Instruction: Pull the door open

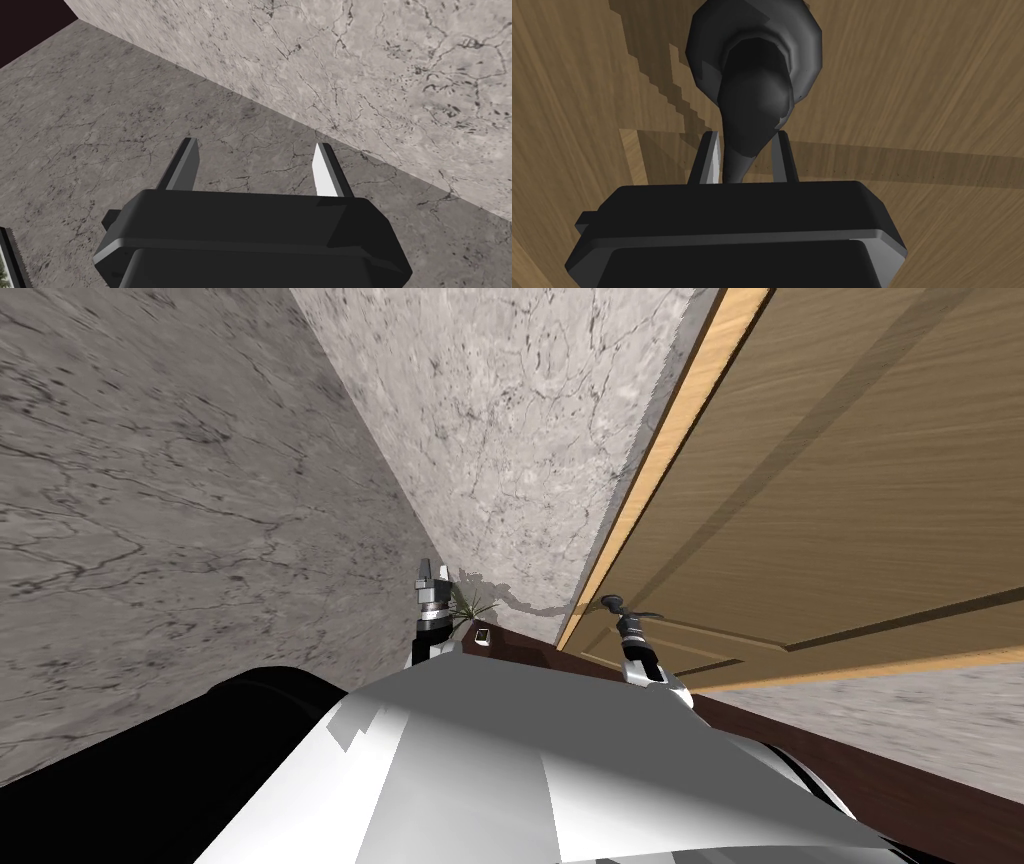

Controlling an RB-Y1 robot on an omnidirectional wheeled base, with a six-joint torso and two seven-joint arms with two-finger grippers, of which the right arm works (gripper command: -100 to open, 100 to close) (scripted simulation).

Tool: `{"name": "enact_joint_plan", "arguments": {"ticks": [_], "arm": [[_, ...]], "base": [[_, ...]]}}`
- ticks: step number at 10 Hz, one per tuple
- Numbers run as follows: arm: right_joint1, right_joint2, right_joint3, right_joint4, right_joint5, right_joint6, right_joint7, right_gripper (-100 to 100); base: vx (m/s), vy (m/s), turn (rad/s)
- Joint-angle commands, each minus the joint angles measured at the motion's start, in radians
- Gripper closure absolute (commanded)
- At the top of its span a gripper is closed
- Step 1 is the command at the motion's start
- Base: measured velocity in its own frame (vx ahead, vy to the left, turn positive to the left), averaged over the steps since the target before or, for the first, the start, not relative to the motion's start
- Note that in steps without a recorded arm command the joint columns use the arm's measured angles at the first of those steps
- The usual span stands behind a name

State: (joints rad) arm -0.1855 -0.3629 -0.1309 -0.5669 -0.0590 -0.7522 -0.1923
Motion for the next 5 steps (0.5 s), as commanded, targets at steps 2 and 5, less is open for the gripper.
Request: {"name": "enact_joint_plan", "arguments": {"ticks": [2, 5], "arm": [[0.007, -0.01, 0.014, -0.002, 0.007, -0.011, -0.018, 100], [0.02, -0.028, 0.038, -0.006, 0.02, -0.03, -0.051, 100]], "base": [[-0.059, -0.03, 0.054], [-0.19, -0.067, 0.123]]}}
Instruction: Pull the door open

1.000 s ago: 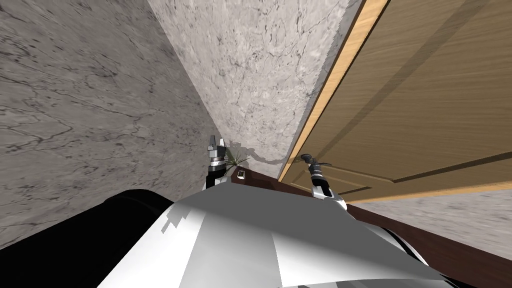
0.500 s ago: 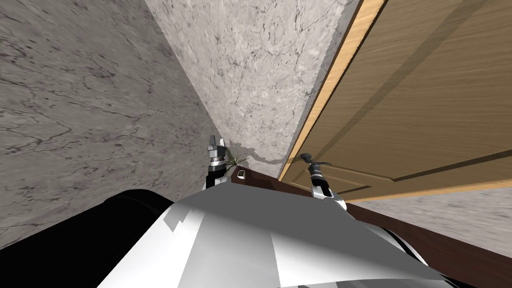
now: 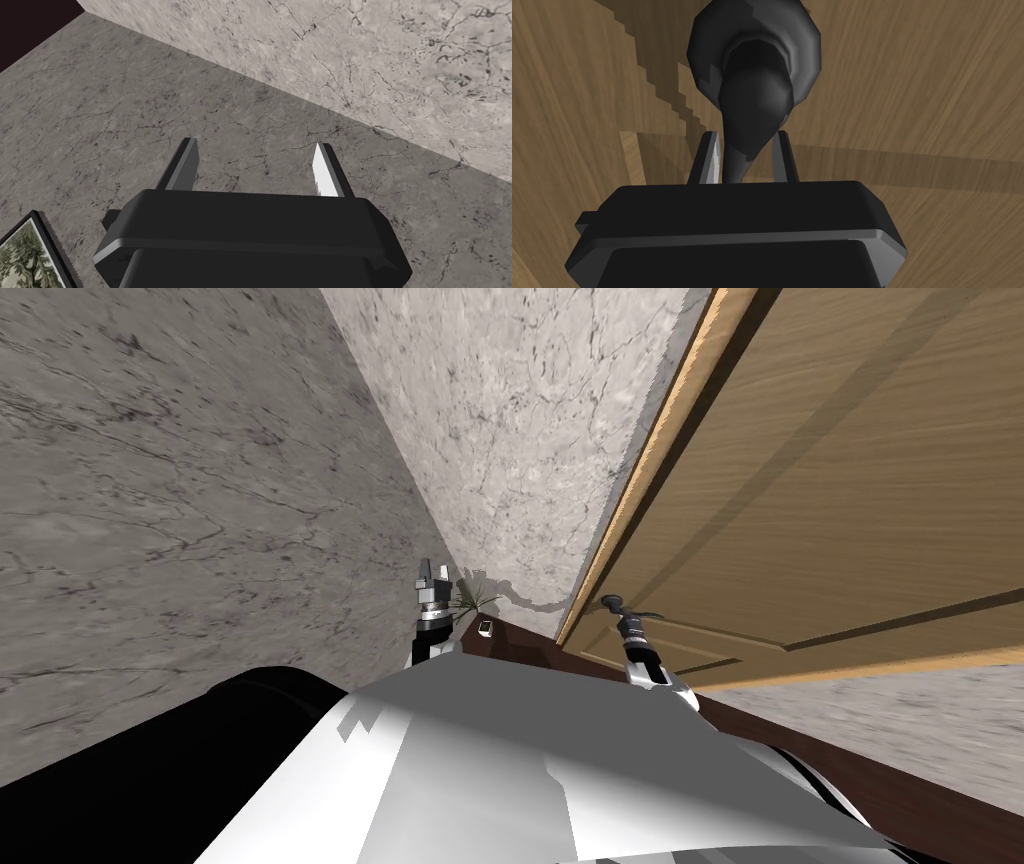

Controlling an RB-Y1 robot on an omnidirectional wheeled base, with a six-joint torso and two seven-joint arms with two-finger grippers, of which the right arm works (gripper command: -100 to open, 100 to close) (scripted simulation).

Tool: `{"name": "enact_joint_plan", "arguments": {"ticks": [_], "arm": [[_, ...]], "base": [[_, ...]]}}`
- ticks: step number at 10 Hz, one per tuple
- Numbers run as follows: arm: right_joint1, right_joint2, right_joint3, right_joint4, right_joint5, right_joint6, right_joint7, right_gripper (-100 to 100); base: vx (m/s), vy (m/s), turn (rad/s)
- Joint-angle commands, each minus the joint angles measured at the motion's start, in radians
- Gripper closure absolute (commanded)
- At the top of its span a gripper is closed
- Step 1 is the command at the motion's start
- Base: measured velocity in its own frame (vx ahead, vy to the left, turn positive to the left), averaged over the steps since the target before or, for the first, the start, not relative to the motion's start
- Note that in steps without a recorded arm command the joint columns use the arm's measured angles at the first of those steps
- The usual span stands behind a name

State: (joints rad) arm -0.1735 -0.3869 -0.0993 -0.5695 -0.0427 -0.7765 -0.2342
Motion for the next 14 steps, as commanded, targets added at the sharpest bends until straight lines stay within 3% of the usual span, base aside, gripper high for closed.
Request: {"name": "enact_joint_plan", "arguments": {"ticks": [1, 5, 6, 13, 14], "arm": [[0.013, -0.012, 0.018, -0.005, 0.009, -0.014, -0.024, 100], [0.034, -0.043, 0.059, -0.012, 0.031, -0.047, -0.079, 100], [0.032, -0.036, 0.055, -0.01, 0.028, -0.039, -0.071, 100], [0.079, -0.087, 0.153, -0.052, 0.089, -0.119, -0.171, 100], [0.076, -0.079, 0.146, -0.05, 0.084, -0.11, -0.161, 100]], "base": [[-0.208, -0.053, 0.12], [-0.219, -0.073, 0.122], [-0.087, -0.025, 0.027], [-0.21, -0.088, 0.052], [-0.113, -0.051, 0.024]]}}
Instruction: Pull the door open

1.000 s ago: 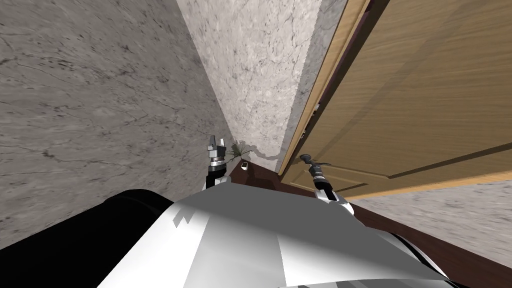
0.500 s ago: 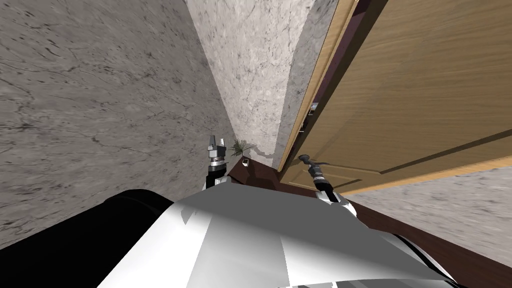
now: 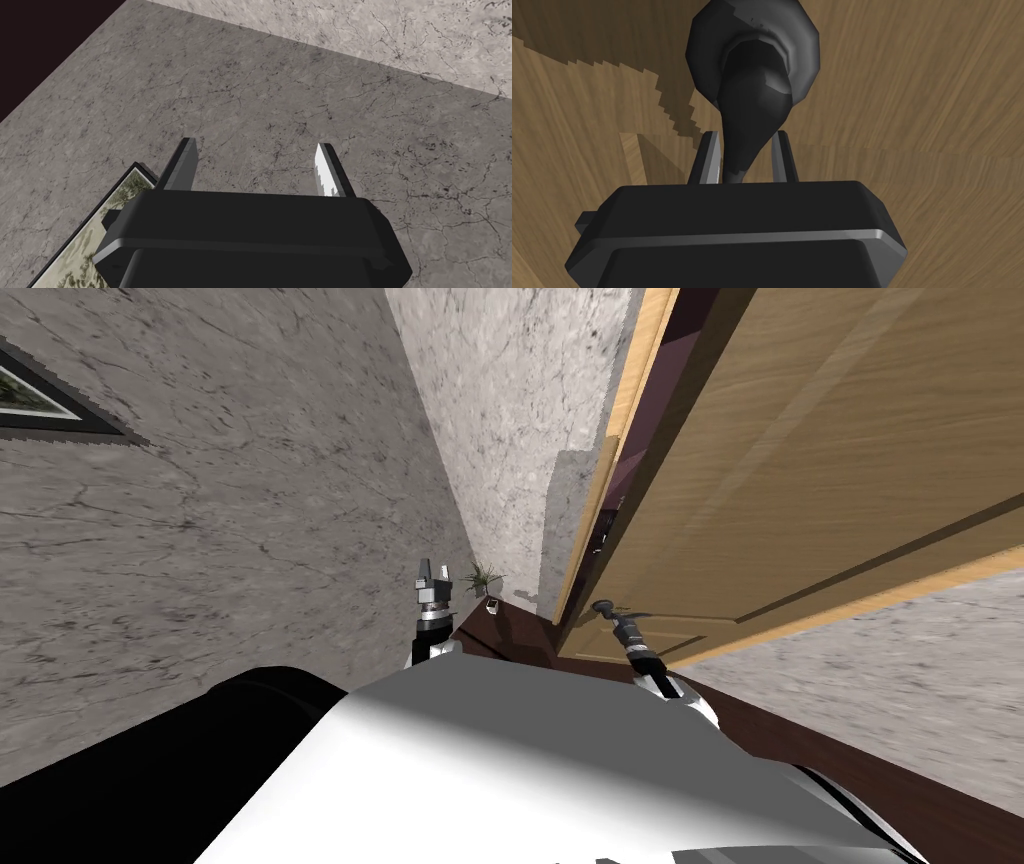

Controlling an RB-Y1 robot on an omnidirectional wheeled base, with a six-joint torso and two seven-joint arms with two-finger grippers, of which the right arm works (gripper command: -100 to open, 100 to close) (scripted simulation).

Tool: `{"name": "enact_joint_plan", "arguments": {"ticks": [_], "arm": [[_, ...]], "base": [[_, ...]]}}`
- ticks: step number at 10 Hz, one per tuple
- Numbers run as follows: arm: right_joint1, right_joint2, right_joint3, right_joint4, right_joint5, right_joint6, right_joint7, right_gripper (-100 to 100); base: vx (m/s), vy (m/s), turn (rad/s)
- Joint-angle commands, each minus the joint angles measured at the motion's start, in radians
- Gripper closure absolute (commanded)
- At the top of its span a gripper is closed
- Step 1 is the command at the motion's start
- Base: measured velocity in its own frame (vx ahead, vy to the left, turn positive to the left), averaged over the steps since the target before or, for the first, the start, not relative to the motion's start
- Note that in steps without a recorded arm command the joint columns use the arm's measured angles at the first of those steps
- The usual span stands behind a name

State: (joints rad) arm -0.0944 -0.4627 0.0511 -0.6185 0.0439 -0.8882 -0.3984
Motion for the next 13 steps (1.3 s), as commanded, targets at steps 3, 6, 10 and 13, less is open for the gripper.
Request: {"name": "enact_joint_plan", "arguments": {"ticks": [3, 6, 10, 13], "arm": [[0.031, -0.035, 0.01, 0.016, 0.004, -0.064, -0.031, 100], [0.055, -0.064, 0.018, 0.028, 0.008, -0.116, -0.057, 100], [0.063, -0.085, 0.026, 0.064, 0.011, -0.168, -0.077, 100], [0.086, -0.106, 0.036, 0.085, 0.016, -0.229, -0.096, 100]], "base": [[-0.155, -0.059, 0.168], [-0.133, -0.044, 0.101], [-0.139, -0.063, 0.118], [-0.181, -0.099, 0.159]]}}
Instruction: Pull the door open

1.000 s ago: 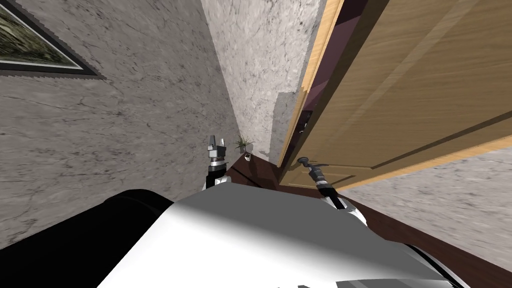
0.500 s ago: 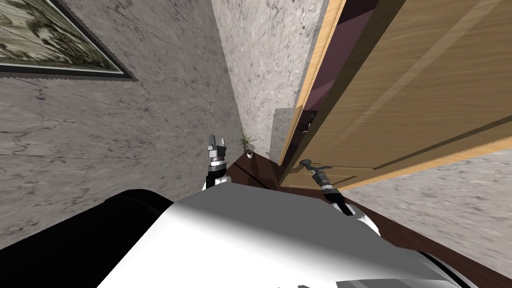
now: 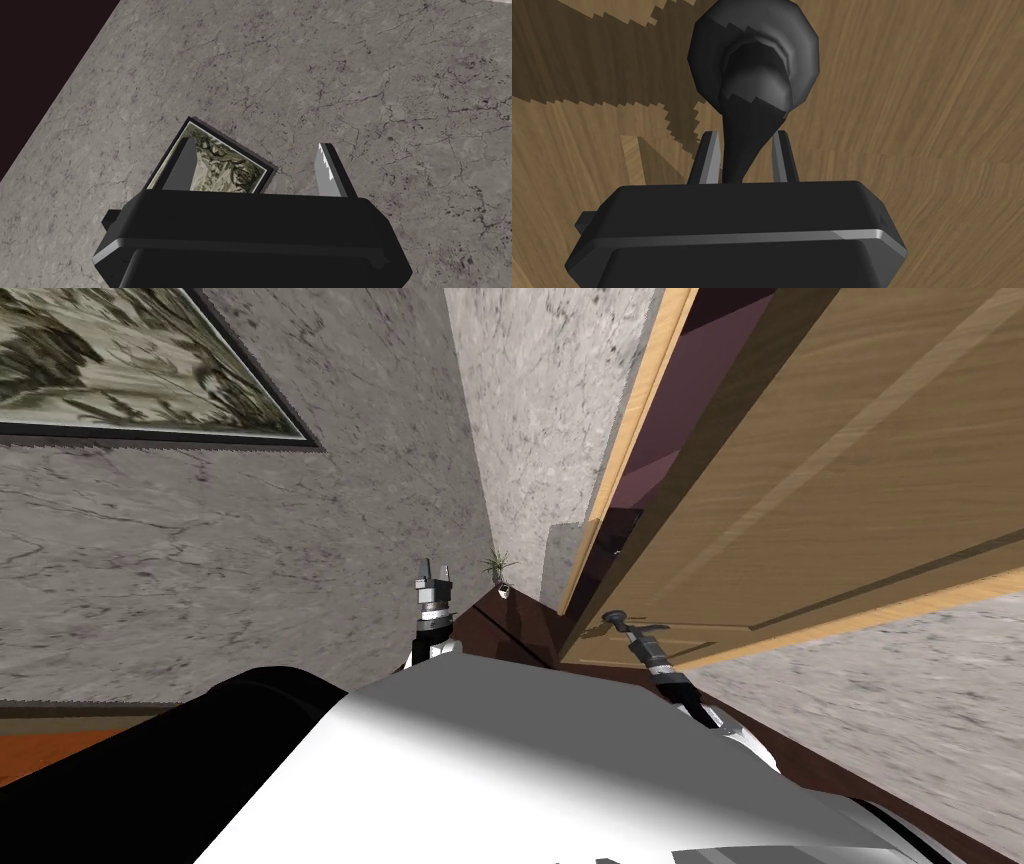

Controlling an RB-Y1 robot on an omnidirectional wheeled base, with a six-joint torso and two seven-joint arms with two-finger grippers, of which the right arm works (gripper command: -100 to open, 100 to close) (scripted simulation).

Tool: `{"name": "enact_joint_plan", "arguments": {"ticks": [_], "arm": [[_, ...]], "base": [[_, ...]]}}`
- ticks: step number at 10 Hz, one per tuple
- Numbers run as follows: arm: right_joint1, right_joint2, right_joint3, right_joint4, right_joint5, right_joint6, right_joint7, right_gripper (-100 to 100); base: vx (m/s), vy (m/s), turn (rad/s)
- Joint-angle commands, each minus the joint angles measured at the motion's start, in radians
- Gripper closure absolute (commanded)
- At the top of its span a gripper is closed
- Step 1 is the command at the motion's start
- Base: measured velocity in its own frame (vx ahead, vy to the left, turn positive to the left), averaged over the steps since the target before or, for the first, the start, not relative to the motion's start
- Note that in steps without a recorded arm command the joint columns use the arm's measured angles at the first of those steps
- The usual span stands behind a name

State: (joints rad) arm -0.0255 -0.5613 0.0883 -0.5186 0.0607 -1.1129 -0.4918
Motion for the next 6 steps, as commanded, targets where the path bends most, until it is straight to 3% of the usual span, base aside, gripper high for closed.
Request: {"name": "enact_joint_plan", "arguments": {"ticks": [1, 2, 3, 5, 6], "arm": [[0.024, -0.014, 0.002, -0.008, 0.001, -0.024, -0.008, 100], [0.024, -0.014, 0.002, -0.008, 0.001, -0.024, -0.008, 100], [0.035, -0.025, 0.006, 0.001, 0.003, -0.053, -0.016, 100], [0.045, -0.036, 0.01, 0.01, 0.005, -0.08, -0.024, 100], [0.037, -0.028, 0.013, 0.012, 0.007, -0.069, -0.023, 100]], "base": [[-0.197, -0.116, 0.175], [-0.122, -0.06, 0.058], [-0.162, -0.052, 0.121], [-0.195, -0.096, 0.153], [-0.071, -0.037, 0.035]]}}
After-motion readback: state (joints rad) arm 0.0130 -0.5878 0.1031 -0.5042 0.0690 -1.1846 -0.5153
